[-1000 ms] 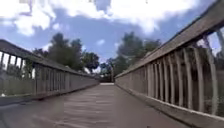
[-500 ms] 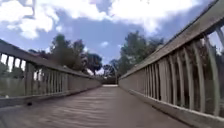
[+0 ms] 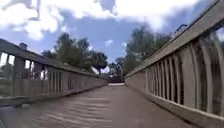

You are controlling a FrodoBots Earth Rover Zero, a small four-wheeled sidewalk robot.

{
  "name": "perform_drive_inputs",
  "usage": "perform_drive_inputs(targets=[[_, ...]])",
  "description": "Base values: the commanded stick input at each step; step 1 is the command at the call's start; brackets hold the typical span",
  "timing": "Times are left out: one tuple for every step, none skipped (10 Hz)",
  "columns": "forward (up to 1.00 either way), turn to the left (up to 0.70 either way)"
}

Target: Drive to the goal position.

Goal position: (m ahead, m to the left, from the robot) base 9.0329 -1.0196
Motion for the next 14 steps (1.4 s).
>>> perform_drive_inputs(targets=[[1.0, 0.0], [1.0, 0.0], [1.0, 0.0], [1.0, 0.0], [1.0, 0.0], [1.0, 0.0], [1.0, 0.0], [1.0, 0.0], [1.0, 0.0], [1.0, 0.0], [1.0, 0.0], [1.0, 0.0], [1.0, 0.0], [1.0, 0.0]])
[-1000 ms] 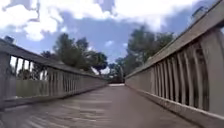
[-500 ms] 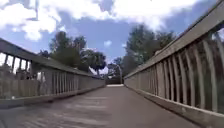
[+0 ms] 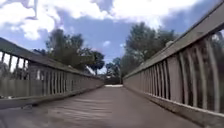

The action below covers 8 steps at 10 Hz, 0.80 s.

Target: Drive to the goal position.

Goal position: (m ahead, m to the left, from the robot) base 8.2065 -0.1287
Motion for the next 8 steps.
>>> perform_drive_inputs(targets=[[1.0, 0.0], [1.0, 0.0], [1.0, 0.0], [1.0, 0.0], [1.0, 0.0], [1.0, 0.0], [1.0, 0.0], [1.0, 0.0]])
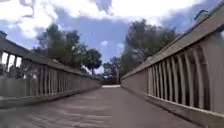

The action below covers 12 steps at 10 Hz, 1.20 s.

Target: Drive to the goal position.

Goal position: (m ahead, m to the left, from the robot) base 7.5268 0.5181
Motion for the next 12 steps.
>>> perform_drive_inputs(targets=[[1.0, 0.0], [1.0, 0.0], [1.0, 0.0], [1.0, 0.0], [1.0, 0.0], [1.0, 0.0], [1.0, 0.0], [1.0, 0.0], [1.0, 0.0], [1.0, 0.0], [1.0, 0.16], [1.0, 0.4]])
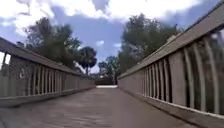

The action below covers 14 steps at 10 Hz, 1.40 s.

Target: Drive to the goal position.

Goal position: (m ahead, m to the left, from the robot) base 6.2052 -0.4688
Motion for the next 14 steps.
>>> perform_drive_inputs(targets=[[1.0, 0.4], [1.0, 0.4], [1.0, 0.4], [1.0, 0.32], [1.0, 0.2], [1.0, 0.0], [1.0, 0.0], [1.0, 0.0], [1.0, 0.0], [1.0, 0.0], [1.0, 0.0], [1.0, 0.0], [1.0, 0.0], [1.0, 0.0]])
